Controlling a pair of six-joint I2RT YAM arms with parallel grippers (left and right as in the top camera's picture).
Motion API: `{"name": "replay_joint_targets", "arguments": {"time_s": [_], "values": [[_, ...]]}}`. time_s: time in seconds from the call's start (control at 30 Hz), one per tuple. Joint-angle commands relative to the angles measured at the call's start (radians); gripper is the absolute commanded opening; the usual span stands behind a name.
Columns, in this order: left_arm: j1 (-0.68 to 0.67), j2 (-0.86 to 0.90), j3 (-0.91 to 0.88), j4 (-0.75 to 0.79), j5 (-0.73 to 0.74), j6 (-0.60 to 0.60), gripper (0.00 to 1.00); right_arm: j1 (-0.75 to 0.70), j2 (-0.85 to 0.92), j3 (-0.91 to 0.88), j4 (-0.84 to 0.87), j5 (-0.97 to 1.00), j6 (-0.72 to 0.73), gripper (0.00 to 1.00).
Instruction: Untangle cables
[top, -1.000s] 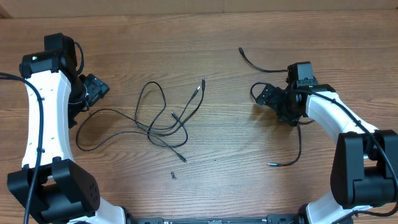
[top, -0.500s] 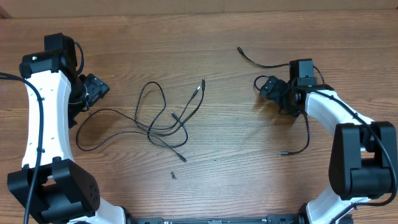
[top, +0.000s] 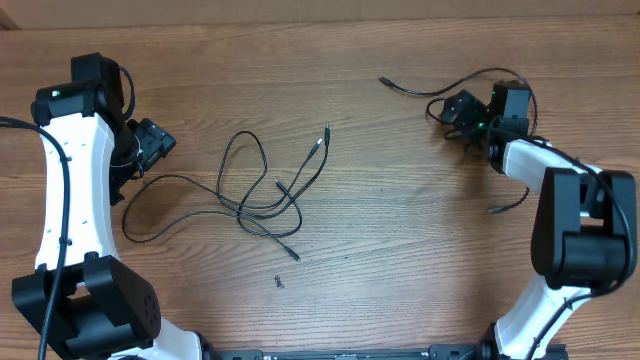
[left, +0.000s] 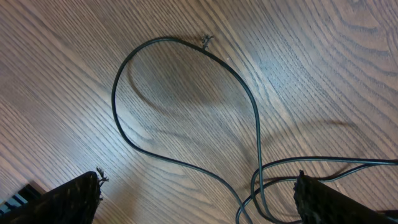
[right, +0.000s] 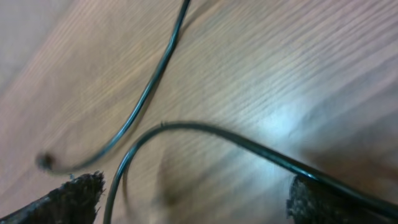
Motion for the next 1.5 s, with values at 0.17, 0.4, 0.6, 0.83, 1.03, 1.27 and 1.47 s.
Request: {"name": "replay_joint_targets", "arguments": {"time_s": [0.17, 0.4, 0.6, 0.83, 1.03, 1.27, 1.47], "values": [[-0.004, 0.008, 0.018, 0.001, 0.004, 0.011, 0.99, -0.061, 0.164, 0.001, 0.211, 0.034, 0.016, 0.81], [-0.004, 0.008, 0.018, 0.001, 0.004, 0.011, 0.99, -0.140, 0.281, 0.155, 0.201, 0.038, 0.015, 0.82], [-0.004, 0.008, 0.018, 0.001, 0.004, 0.011, 0.99, -0.206, 0.311, 0.283, 0.155, 0.032, -0.048, 0.82], [-0.004, 0.008, 0.018, 0.001, 0.004, 0.011, 1.00, -0.254, 0.311, 0.423, 0.050, 0.027, -0.132, 0.84], [-0.004, 0.008, 0.018, 0.001, 0.004, 0.012, 1.00, -0.257, 0.311, 0.442, -0.113, -0.032, -0.150, 1.00], [-0.004, 0.008, 0.018, 0.001, 0.004, 0.011, 1.00, -0.257, 0.286, 0.442, -0.392, -0.018, -0.213, 1.00], [-0.004, 0.008, 0.018, 0.001, 0.004, 0.012, 1.00, -0.257, 0.166, 0.442, -0.569, 0.032, -0.265, 1.00]]}}
